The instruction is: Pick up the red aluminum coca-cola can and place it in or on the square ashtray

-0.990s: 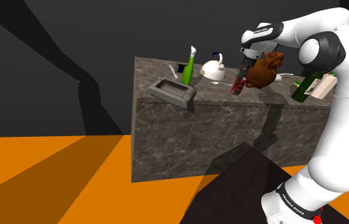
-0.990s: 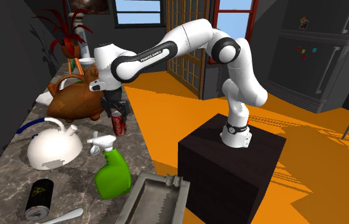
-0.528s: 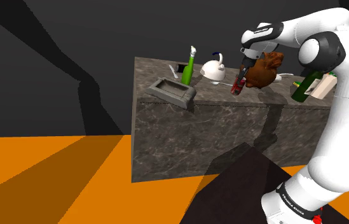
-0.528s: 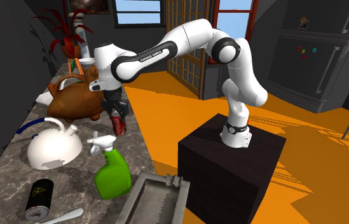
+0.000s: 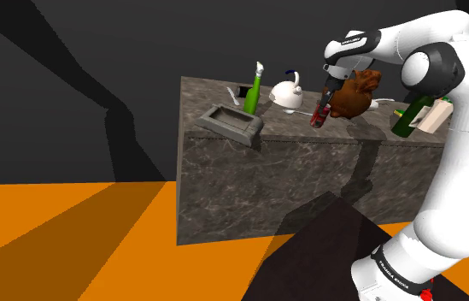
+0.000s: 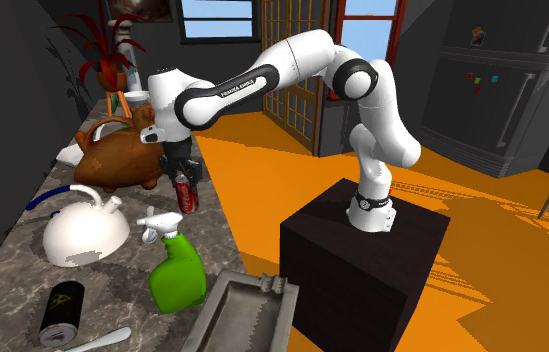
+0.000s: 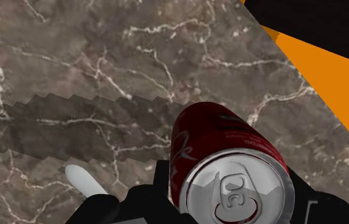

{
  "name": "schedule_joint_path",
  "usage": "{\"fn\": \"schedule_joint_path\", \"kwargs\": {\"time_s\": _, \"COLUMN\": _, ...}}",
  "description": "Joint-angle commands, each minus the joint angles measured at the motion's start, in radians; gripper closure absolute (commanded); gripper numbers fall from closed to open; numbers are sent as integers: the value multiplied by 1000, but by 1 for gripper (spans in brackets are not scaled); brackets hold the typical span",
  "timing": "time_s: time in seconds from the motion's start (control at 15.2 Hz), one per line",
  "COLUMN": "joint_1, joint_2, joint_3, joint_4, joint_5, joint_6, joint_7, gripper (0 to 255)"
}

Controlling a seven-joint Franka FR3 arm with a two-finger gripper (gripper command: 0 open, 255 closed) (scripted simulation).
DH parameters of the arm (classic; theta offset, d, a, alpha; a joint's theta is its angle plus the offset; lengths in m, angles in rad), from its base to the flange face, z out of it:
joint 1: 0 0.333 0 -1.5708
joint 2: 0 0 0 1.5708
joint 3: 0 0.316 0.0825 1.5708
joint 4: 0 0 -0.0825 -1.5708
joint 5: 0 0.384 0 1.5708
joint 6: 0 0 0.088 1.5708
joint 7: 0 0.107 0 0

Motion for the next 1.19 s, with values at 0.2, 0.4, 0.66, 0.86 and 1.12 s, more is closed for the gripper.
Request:
{"fn": "schedule_joint_path", "kwargs": {"time_s": 0.2, "joint_1": -1, "joint_2": -11, "joint_3": -4, "joint_4": 38, "joint_5": -7, "joint_6": -48, "joint_7": 5, "gripper": 255}}
{"fn": "schedule_joint_path", "kwargs": {"time_s": 0.4, "joint_1": -3, "joint_2": -17, "joint_3": -6, "joint_4": 69, "joint_5": -11, "joint_6": -85, "joint_7": 9, "gripper": 255}}
{"fn": "schedule_joint_path", "kwargs": {"time_s": 0.66, "joint_1": -7, "joint_2": -22, "joint_3": -8, "joint_4": 116, "joint_5": -15, "joint_6": -136, "joint_7": 13, "gripper": 255}}
{"fn": "schedule_joint_path", "kwargs": {"time_s": 0.86, "joint_1": -10, "joint_2": -23, "joint_3": -10, "joint_4": 155, "joint_5": -17, "joint_6": -176, "joint_7": 16, "gripper": 255}}
{"fn": "schedule_joint_path", "kwargs": {"time_s": 1.12, "joint_1": -17, "joint_2": -21, "joint_3": -11, "joint_4": 213, "joint_5": -17, "joint_6": -231, "joint_7": 18, "gripper": 255}}
